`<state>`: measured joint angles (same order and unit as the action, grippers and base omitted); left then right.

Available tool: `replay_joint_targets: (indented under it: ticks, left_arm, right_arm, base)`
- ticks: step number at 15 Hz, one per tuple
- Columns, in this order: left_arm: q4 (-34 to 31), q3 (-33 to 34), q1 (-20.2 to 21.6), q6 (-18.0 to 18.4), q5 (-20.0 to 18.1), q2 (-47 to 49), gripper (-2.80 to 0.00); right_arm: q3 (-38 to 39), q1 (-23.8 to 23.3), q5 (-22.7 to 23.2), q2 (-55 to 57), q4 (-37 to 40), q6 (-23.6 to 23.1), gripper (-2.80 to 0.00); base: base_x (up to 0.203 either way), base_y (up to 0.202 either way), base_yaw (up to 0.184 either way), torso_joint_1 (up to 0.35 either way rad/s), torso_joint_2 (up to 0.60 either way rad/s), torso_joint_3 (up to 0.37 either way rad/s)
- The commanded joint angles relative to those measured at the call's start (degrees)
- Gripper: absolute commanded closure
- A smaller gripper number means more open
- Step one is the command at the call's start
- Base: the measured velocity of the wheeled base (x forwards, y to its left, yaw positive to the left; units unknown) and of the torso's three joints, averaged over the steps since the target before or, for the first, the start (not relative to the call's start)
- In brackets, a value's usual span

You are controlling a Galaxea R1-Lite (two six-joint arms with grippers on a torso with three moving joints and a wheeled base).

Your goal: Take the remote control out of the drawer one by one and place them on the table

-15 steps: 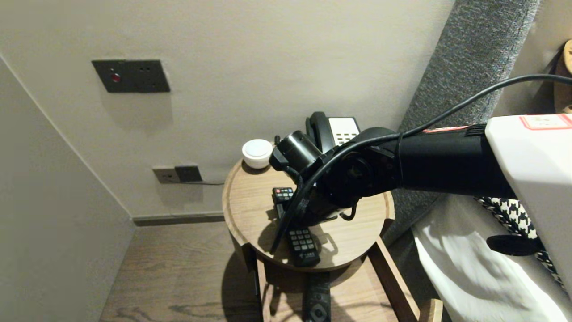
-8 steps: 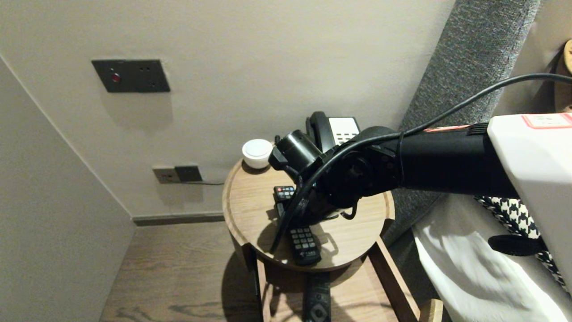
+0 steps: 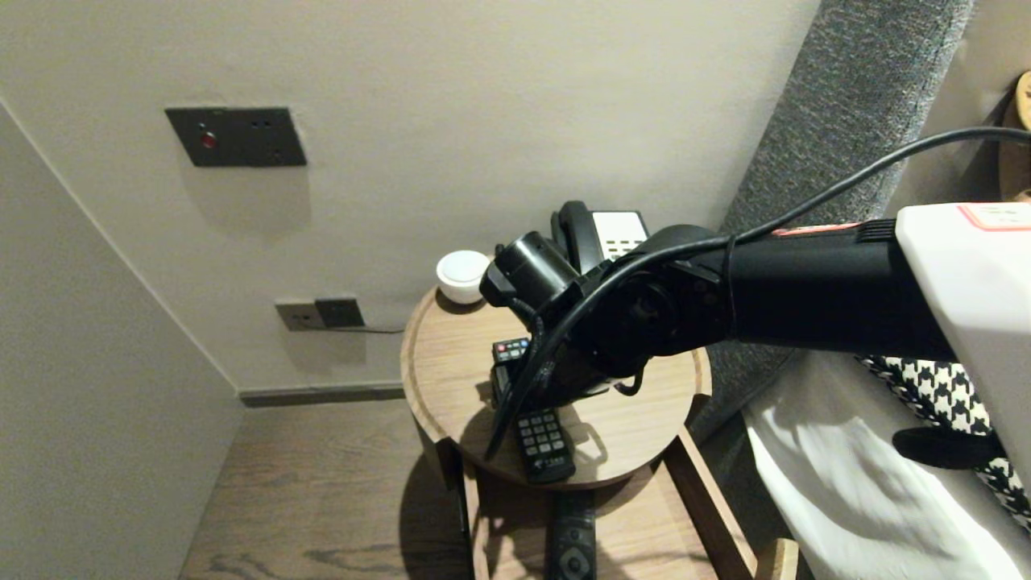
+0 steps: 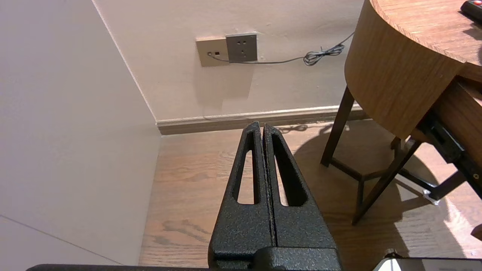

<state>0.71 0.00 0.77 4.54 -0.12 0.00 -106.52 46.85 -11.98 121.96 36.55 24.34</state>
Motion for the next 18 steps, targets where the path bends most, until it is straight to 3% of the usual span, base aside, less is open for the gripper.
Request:
replay_joint_targets:
  ticks: [1,7,8,13,18]
  left_arm:
    - [0.0,0.0,0.02,0.03,0.04,-0.17,0.0]
    - [0.0,0.0,0.02,0.03,0.03,-0.17,0.0]
    - [0.0,0.0,0.02,0.03,-0.05,-0.17,0.0]
    - [0.0,0.0,0.02,0.03,-0.05,-0.18,0.0]
    - [0.0,0.0,0.02,0.03,-0.05,-0.09,0.0]
  right_arm:
    - [-0.05,0.09,-0.06,-0.9,0.24,0.23,-2.8]
    - [1.83,-0.7,-1.05,-11.11,3.21,0.77,-2.8]
    - [3.49,-0.86,-1.11,-13.54,3.84,1.08,0.0]
    - [16.5,-3.17,-1.36,-27.67,4.3,2.77,0.0]
    - [35.83,-5.99,-0.82,-37.5,3.39,4.52,0.0]
  base:
    - [0.0,0.0,0.0,0.0,0.0,0.0]
    - [0.0,0.0,0.0,0.0,0.0,0.0]
    - [0.0,0.0,0.0,0.0,0.0,0.0]
    - [0.0,0.0,0.0,0.0,0.0,0.0]
    - [0.0,0.0,0.0,0.0,0.0,0.0]
